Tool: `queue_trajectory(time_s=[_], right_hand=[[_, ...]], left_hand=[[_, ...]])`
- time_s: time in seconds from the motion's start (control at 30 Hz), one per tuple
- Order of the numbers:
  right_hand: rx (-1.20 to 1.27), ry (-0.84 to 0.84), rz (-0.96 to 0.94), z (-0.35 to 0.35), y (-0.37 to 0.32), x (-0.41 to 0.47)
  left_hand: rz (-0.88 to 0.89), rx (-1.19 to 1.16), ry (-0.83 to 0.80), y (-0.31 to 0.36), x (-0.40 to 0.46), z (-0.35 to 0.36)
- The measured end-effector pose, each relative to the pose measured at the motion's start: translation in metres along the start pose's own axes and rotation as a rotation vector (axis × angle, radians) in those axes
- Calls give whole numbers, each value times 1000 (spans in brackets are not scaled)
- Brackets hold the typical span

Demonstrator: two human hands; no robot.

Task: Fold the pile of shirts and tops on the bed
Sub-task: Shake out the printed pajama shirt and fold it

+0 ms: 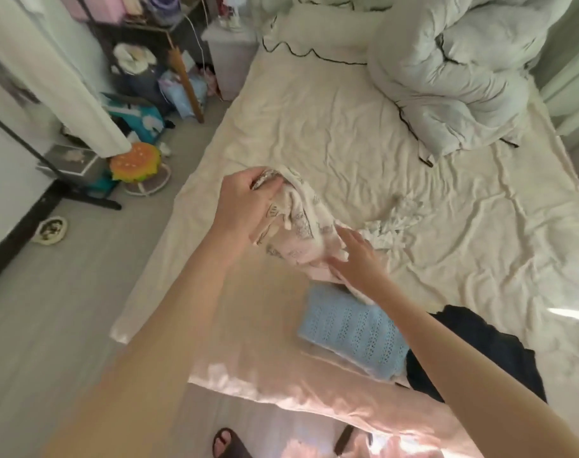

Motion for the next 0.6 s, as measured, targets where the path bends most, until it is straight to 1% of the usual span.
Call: queue_trajectory(time_s=[0.07, 0.1, 0.13, 0.2, 0.27, 0.33, 0.4, 0.47, 0.53, 0.6], right_hand=[[-89, 94, -50, 18, -46, 10], [-80, 115, -42, 26, -71, 12], [-41, 126, -29, 34, -96, 12], [65, 173, -20, 45, -141, 14], [167, 225, -29, 55, -180, 18], [247, 188, -48, 67, -218, 26], [281, 102, -89, 82, -258, 33], [262, 41, -111, 103, -294, 36], [283, -12, -78, 128, -320, 40], [345, -44, -24, 156, -336, 45]], left_hand=[[34, -34, 2, 4, 4, -58], [48, -17, 5, 2, 5, -89], [56, 13, 19, -2, 6, -120], [59, 73, 99, -16, 12, -181], [8, 148, 163, -38, 20, -231], [-86, 216, 167, -67, 28, -269], [-181, 299, 129, -98, 35, -292], [-247, 350, 57, -126, 38, -307], [-290, 392, -40, -151, 41, -320], [-330, 405, -177, -176, 46, -334]])
Point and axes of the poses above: each hand's wrist, its own x-axis towards the middle knuckle, its own z-axis out of the palm, y = z × x, the point moved 3 cm from there along x, towards the middle knuckle, and after that the axes turned 1 degree about z, right-handed, at the moved point
